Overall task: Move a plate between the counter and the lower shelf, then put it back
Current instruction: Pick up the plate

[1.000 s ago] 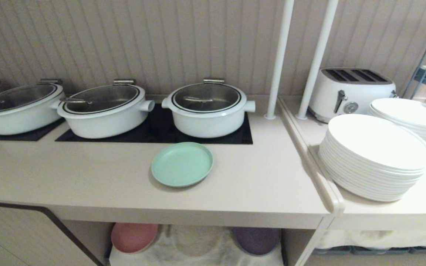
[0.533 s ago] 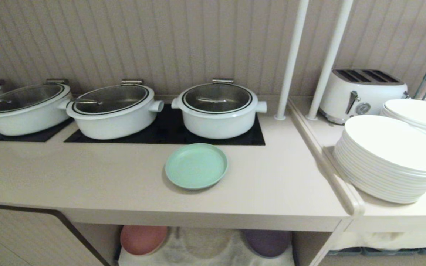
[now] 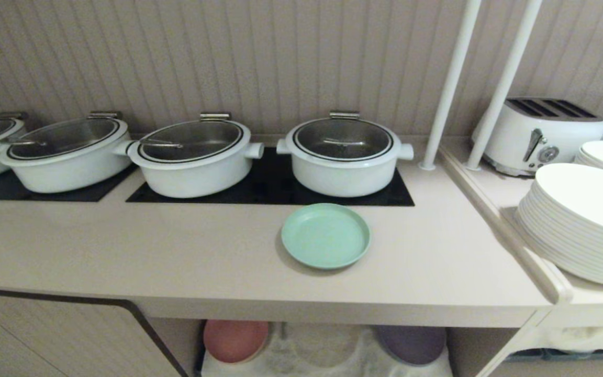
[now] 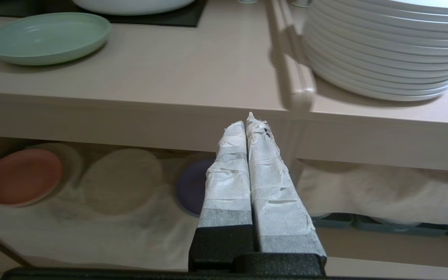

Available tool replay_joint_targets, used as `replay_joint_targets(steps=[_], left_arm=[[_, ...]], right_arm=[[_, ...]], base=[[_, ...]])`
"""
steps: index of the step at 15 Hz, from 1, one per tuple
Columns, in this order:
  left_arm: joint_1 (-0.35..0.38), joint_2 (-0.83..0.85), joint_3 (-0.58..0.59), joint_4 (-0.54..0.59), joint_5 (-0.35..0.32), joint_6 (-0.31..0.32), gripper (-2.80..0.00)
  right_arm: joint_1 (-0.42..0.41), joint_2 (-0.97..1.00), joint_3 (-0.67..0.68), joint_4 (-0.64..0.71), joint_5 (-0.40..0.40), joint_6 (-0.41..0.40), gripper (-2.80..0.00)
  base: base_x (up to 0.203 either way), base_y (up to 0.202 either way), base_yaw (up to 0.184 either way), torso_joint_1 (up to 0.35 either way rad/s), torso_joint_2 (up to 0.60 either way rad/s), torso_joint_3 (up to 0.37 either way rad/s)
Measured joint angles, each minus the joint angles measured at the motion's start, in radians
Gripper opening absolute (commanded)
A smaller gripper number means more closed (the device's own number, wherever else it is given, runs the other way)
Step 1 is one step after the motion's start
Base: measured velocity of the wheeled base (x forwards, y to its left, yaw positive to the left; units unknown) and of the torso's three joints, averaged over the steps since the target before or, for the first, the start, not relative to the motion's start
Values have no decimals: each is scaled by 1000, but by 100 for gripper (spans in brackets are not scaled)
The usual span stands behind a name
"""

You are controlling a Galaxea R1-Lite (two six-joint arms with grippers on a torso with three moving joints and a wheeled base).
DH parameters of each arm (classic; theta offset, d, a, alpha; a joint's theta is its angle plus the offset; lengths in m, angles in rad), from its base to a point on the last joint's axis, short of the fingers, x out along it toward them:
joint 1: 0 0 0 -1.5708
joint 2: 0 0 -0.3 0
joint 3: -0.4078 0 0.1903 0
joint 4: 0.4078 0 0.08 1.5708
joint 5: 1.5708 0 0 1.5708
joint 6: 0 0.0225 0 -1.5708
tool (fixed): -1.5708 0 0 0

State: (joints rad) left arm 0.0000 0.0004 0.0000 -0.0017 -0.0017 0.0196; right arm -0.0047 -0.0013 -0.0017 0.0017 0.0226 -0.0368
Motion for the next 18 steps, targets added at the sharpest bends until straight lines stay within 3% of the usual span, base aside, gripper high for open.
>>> replay_joint_targets(steps=[10,18], left_arm=[[0,0,0,0,0,-8,-280],[0,0,0,0,-1,-6,-280]], right_arm=[[0,0,0,0,-1,0,-280],[1,0,0,0,-2,6,-280]], base=[[0,192,-1,3,3,2],[0,14,0,0,1,0]])
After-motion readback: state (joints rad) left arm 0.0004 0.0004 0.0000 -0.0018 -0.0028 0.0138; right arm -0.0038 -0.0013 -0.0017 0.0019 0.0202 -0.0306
